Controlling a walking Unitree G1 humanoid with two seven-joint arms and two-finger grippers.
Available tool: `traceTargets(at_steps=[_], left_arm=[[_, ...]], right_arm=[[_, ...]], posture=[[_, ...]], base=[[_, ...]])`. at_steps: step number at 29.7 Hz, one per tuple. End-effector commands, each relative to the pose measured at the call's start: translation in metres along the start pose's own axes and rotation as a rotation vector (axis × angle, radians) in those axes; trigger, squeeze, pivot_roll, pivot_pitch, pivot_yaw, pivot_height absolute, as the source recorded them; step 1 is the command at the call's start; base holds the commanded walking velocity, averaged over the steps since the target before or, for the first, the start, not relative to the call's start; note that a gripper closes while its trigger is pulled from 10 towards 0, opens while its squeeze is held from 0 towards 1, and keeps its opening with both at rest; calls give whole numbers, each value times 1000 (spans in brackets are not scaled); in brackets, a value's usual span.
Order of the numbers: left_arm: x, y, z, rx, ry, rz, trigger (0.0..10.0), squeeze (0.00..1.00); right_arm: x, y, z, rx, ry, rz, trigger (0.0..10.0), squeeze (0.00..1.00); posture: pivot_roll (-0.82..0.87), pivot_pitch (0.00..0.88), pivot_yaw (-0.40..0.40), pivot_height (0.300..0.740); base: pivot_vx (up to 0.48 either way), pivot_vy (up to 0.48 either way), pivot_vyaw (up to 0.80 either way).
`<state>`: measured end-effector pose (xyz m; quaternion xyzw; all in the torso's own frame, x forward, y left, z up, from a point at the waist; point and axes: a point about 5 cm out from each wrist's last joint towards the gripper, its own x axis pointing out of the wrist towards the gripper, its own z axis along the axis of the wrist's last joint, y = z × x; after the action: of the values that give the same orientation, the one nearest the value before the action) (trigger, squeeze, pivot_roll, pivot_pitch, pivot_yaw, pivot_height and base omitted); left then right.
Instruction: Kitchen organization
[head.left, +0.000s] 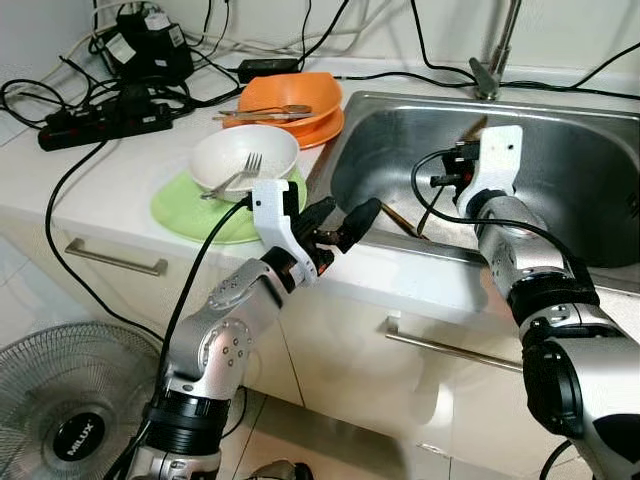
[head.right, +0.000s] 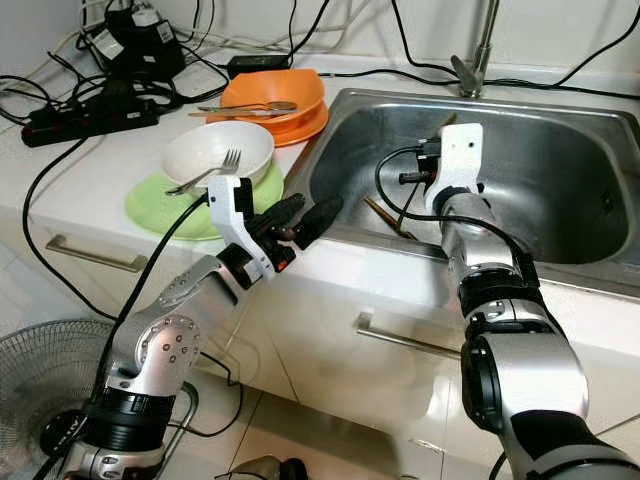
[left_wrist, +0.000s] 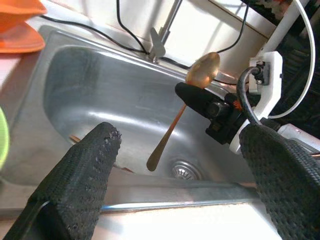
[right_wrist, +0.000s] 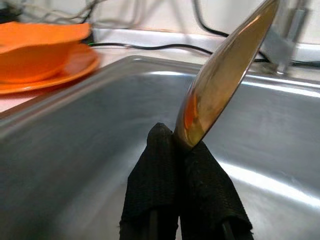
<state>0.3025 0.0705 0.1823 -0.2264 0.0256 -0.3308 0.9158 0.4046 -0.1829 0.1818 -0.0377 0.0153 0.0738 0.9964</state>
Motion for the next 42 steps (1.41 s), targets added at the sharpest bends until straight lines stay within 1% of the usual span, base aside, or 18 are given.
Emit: traceTargets(at_steps=[1, 5, 6, 9, 14, 15, 16, 17, 18, 19, 20, 21, 22, 30, 31, 32, 33, 42], left_arm=[[-4, 1, 3, 28, 2, 0, 10000, 0], [-7, 3, 2, 55, 26, -4, 10000, 0], [-8, 4, 2, 61, 30, 2, 10000, 0], [-8, 5, 2, 61, 31, 4, 10000, 0], [-10, 5, 0, 66, 45, 7, 10000, 0], [-10, 5, -1, 66, 50, 6, 10000, 0], [-10, 5, -2, 67, 58, 4, 10000, 0], [-10, 4, -3, 69, 64, 1, 10000, 0], [-10, 4, -4, 69, 66, -1, 10000, 0], [-10, 4, -4, 69, 69, -3, 10000, 0], [-10, 3, -5, 70, 77, -9, 10000, 0], [-10, 2, -5, 71, 80, -11, 10000, 0], [-10, 2, -5, 71, 84, -12, 10000, 0], [-12, 3, -8, 76, 98, -9, 10000, 0], [-12, 2, -8, 77, 98, -8, 10000, 0], [-12, 3, -8, 83, 95, -2, 10000, 0], [-11, 4, -7, 87, 92, 12, 10000, 0], [-10, 6, -7, 83, 93, 24, 10000, 0]], right_arm=[[2, 2, 3, -13, -1, 22, 0, 0], [1, 4, -7, -49, 72, 47, 0, 0], [1, 4, -11, -91, 109, 40, 0, 0], [0, 2, -14, -109, 134, 24, 0, 0], [2, 4, -11, -120, 131, 27, 0, 0], [2, 5, -11, -125, 135, 31, 1412, 0], [2, 6, -12, -129, 143, 34, 3137, 0], [2, 7, -13, -124, 151, 39, 3176, 0], [2, 8, -14, -112, 163, 45, 0, 0], [2, 9, -18, -104, 184, 55, 0, 0], [1, 12, -23, -114, 220, 72, 8784, 0], [0, 12, -25, -122, 231, 78, 8784, 0], [0, 13, -26, -132, 239, 83, 10000, 0], [0, 14, -28, -134, 260, 96, 10000, 0], [0, 14, -28, -130, 264, 96, 10000, 957], [0, 14, -28, -126, 266, 92, 10000, 957], [0, 15, -28, -118, 266, 92, 10000, 1000], [2, 20, -26, -79, 255, 113, 10000, 1000]], posture=[[4, 53, 115, 740], [13, 59, 117, 740], [16, 60, 117, 740], [19, 61, 117, 740], [22, 61, 120, 740], [22, 61, 120, 740], [21, 60, 120, 740], [21, 60, 120, 740], [20, 59, 122, 740], [20, 58, 121, 740], [21, 61, 122, 740], [21, 61, 122, 740], [21, 61, 122, 740], [23, 61, 120, 740], [23, 61, 120, 740], [23, 61, 119, 740], [23, 60, 119, 740], [15, 58, 119, 740]], base=[[0, 0, 0], [0, 0, 0], [0, 0, 0], [0, 0, 0], [0, 0, 0], [0, 0, 0], [0, 0, 0], [0, 0, 0], [0, 0, 0], [0, 0, 0], [0, 0, 0], [0, 0, 0], [0, 0, 0], [0, 0, 0], [0, 0, 0], [0, 0, 0], [0, 0, 0], [0, 0, 0]])
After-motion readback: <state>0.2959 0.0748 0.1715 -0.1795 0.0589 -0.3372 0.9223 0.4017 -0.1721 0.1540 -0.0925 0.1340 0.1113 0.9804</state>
